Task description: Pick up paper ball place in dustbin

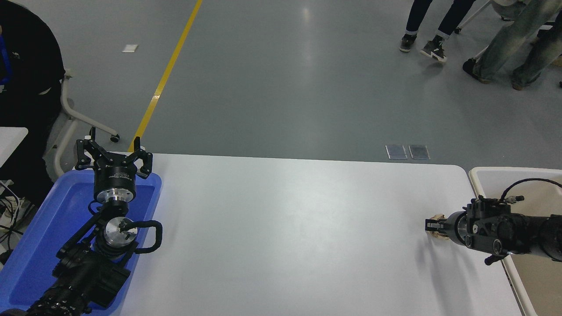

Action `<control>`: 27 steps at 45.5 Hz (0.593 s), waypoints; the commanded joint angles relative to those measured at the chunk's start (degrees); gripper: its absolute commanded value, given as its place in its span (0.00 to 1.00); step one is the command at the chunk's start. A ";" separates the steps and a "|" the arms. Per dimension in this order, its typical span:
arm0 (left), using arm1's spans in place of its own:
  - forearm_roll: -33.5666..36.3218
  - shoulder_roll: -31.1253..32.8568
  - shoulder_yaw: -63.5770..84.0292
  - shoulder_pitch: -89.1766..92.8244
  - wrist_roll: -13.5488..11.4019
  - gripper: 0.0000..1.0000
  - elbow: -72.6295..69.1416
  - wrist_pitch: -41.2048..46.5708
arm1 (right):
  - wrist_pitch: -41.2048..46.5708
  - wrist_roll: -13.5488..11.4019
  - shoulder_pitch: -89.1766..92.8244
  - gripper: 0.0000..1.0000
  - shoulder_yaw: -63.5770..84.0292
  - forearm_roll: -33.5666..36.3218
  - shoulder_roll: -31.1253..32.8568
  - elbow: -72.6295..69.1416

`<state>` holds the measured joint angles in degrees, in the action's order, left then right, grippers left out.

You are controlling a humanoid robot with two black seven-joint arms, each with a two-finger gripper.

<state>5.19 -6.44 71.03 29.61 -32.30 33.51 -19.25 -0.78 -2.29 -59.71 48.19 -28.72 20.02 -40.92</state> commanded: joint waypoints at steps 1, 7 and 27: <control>0.00 -0.07 -0.01 0.00 -0.04 0.99 -0.02 0.00 | 0.77 0.26 -1.72 0.00 -2.39 0.51 1.42 -1.18; 0.00 0.02 0.07 0.00 0.04 0.99 -0.02 0.00 | 6.13 0.26 -8.31 0.00 -7.05 0.51 7.66 -6.88; 0.00 -0.07 -0.01 -0.08 0.04 0.99 -0.02 0.00 | 19.31 -0.44 -33.97 0.00 -6.27 -3.44 25.24 -24.99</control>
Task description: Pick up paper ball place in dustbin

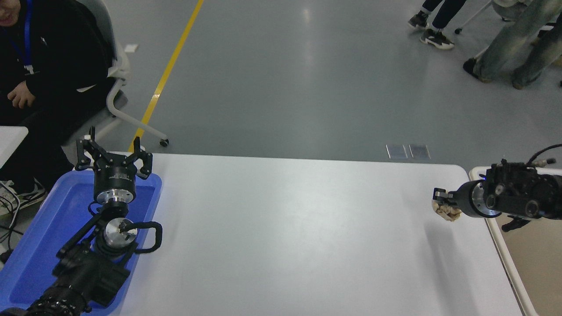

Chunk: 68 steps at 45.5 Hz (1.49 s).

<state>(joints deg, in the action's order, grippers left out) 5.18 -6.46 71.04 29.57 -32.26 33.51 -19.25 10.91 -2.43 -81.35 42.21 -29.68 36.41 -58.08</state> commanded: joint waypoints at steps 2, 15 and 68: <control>0.00 0.04 -0.03 -0.04 0.01 0.99 -0.03 0.00 | 9.56 -0.38 -14.44 0.00 -0.28 -3.10 10.51 -8.71; 0.00 -0.04 -0.03 -0.04 0.01 0.99 0.06 0.00 | 23.27 -1.88 -28.60 0.00 -0.28 -8.72 18.69 -9.95; 0.00 -0.04 -0.03 0.05 0.01 0.99 -0.03 0.00 | -18.38 -9.09 17.77 0.00 -27.15 32.23 14.32 33.97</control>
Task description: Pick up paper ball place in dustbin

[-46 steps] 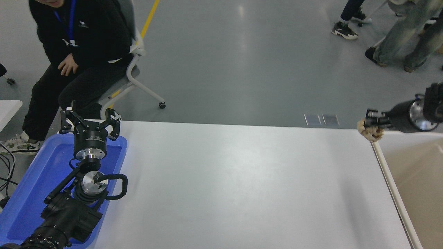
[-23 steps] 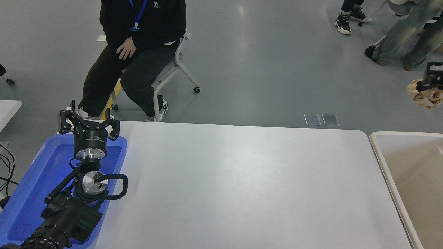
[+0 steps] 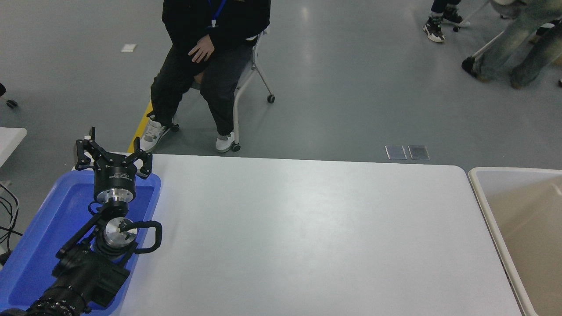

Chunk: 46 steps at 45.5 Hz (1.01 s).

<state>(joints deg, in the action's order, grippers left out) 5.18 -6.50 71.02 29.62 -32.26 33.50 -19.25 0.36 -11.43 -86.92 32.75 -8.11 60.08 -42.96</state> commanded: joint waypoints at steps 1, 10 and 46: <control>0.01 0.00 0.00 0.00 0.01 0.99 -0.01 0.00 | -7.66 -0.17 25.81 0.00 -20.51 10.66 -11.02 21.84; 0.01 0.00 0.00 0.00 0.01 0.99 -0.01 0.00 | -5.28 0.09 38.40 0.00 -35.47 10.39 -27.20 41.46; 0.01 0.09 0.00 0.00 0.01 0.99 -0.01 0.00 | -6.16 2.90 52.12 0.00 -54.11 10.74 -37.40 41.90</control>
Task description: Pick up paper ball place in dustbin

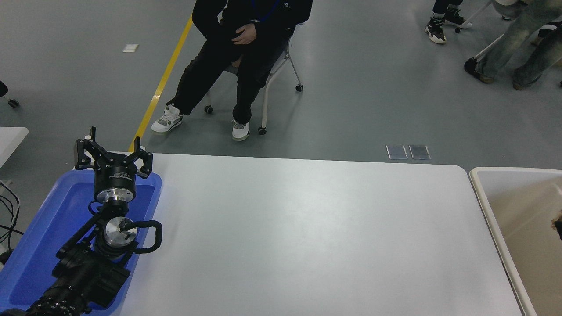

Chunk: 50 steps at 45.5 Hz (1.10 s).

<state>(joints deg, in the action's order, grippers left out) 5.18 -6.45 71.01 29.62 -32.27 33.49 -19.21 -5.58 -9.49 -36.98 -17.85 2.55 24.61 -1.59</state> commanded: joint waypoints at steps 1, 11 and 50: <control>0.00 0.03 0.00 0.00 0.01 0.99 0.00 0.05 | -0.30 1.23 2.35 0.00 -3.86 0.08 -2.19 0.63; 0.00 -0.06 0.00 0.00 0.01 0.99 0.00 0.05 | -0.31 2.02 3.06 0.00 -5.62 0.08 -2.64 0.63; 0.00 0.03 0.00 0.00 0.01 0.99 0.00 -0.04 | 0.49 4.31 -5.47 1.00 -6.32 -0.01 2.28 -5.16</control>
<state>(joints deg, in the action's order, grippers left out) 5.19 -6.42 71.03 29.62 -32.30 33.49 -19.24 -5.03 -5.19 -38.97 -23.95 2.56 24.53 -1.99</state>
